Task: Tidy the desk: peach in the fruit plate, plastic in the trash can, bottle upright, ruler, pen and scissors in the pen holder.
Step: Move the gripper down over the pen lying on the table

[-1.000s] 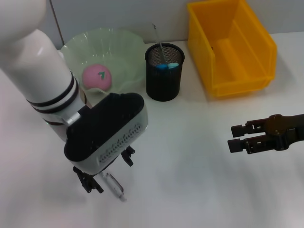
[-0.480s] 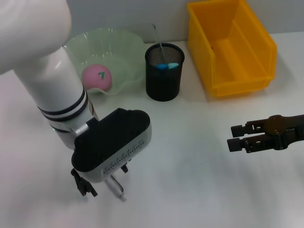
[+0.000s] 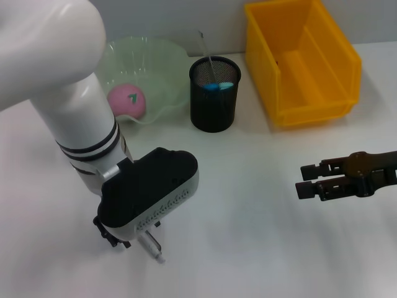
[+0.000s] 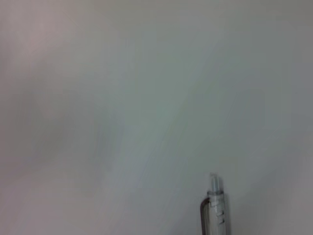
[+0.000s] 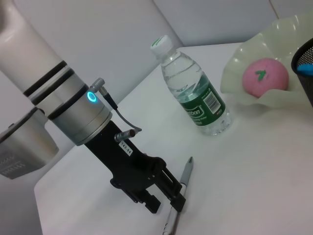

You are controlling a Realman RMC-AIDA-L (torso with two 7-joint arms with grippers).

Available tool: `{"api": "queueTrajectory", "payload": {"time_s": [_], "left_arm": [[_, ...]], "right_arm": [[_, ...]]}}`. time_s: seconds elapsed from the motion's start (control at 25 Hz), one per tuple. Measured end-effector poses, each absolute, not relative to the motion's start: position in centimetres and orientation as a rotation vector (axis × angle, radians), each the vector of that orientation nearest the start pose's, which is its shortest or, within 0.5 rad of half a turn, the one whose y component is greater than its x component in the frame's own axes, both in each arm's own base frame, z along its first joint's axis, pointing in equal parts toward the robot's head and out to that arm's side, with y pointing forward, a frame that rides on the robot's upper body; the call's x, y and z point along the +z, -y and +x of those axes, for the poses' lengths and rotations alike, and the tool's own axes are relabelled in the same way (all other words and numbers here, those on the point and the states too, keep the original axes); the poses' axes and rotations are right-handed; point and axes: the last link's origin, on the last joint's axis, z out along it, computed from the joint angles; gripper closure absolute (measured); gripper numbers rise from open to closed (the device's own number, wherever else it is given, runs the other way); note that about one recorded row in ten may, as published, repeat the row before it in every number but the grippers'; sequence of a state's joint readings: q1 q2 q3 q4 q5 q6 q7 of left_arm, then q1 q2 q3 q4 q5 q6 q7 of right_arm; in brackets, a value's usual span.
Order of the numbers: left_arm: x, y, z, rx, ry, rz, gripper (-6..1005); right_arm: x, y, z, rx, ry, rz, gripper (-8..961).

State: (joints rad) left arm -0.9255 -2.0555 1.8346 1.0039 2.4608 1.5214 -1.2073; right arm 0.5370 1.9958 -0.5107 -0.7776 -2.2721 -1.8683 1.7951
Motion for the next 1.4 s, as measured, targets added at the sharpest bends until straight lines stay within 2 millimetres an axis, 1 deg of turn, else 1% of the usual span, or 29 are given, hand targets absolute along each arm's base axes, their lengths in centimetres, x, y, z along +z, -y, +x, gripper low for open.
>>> {"api": "queueTrajectory", "payload": {"time_s": [0.16,0.6,1.0,1.24,1.36,1.4], "left_arm": [[-8.33,-34.42,-13.76,1.043,-1.628,-2.91,413],[-8.61,-35.03,-14.05,1.079,-1.619,-2.88,487],[-8.74,-34.97,-14.28,1.1,-1.621,-2.876,597],[-8.85,-35.13,-14.51,1.108,-1.608,-2.874,596],[-8.96,-35.1,-14.57,1.119,-1.613,-2.867,686],[-8.97,-35.1,-14.57,1.12,-1.614,-2.867,685]], "right_arm": [[5.64,-30.5,28.09,0.57,-1.161,-2.804,190],[5.71,-30.54,28.11,0.568,-1.158,-2.802,190],[5.78,-30.57,28.11,0.565,-1.151,-2.803,190],[5.76,-30.58,28.12,0.566,-1.153,-2.801,190],[5.75,-30.6,28.17,0.565,-1.154,-2.798,190],[5.75,-30.6,28.18,0.564,-1.154,-2.797,190]]}}
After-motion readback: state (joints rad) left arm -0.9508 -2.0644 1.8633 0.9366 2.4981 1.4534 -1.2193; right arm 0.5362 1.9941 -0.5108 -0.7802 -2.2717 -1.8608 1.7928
